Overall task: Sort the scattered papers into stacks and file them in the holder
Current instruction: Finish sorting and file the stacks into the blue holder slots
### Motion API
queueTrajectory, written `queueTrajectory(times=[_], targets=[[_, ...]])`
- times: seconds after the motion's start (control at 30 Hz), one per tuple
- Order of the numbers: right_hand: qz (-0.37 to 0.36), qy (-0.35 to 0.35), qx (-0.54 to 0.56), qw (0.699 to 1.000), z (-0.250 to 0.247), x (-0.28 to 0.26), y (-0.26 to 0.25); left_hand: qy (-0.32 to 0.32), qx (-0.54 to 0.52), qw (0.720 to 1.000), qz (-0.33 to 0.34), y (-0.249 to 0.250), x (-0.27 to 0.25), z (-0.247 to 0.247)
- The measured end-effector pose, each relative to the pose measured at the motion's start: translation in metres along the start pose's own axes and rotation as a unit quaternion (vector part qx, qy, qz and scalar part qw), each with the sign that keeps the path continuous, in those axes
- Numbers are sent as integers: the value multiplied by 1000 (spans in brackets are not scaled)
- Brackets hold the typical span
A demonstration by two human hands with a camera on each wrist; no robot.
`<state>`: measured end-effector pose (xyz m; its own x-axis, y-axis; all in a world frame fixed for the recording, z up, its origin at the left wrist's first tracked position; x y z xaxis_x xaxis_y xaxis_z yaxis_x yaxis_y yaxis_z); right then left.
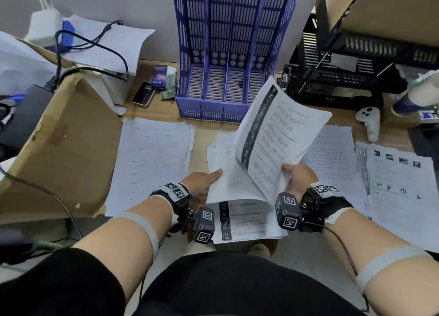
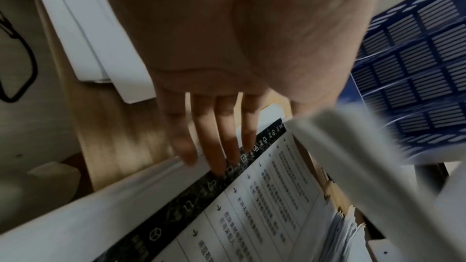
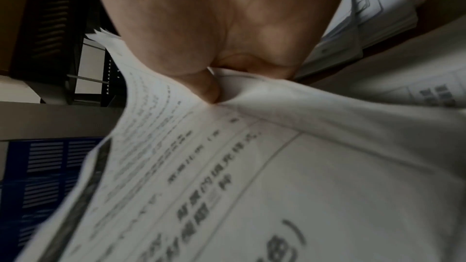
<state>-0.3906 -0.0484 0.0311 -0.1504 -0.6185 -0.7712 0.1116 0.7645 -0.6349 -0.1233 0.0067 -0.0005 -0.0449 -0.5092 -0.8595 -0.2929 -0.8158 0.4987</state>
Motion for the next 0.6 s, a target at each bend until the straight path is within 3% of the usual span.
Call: queueTrajectory(times=[0.07, 0.13, 0.27, 0.47, 0.6], targets=[[-10, 38, -112, 993, -9, 15, 4, -25, -20, 999, -7, -2, 2, 2], [-17, 49, -173, 984, -20, 33, 13, -14, 22, 998, 54, 1, 4, 3], [-8, 33, -260, 965, -16, -1, 8, 37, 21, 992, 117, 2, 9, 2], [-40, 41, -335, 940, -5, 4, 18, 212, 42, 967, 136, 2, -27, -45], [-45, 49, -381, 922, 11, 3, 26, 336, 57, 939, 40, -34, -42, -113]])
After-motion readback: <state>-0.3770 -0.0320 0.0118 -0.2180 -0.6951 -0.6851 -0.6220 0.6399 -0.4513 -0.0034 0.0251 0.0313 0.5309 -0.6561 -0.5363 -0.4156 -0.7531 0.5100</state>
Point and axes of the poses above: each hand's wrist, its own x-axis towards the middle knuckle, its own z-axis out of the palm, y = z × x, the point moved 3 cm from there along x, towards the middle knuckle, and after that the axes turned 2 degrees about x, right-handed, at the moved point
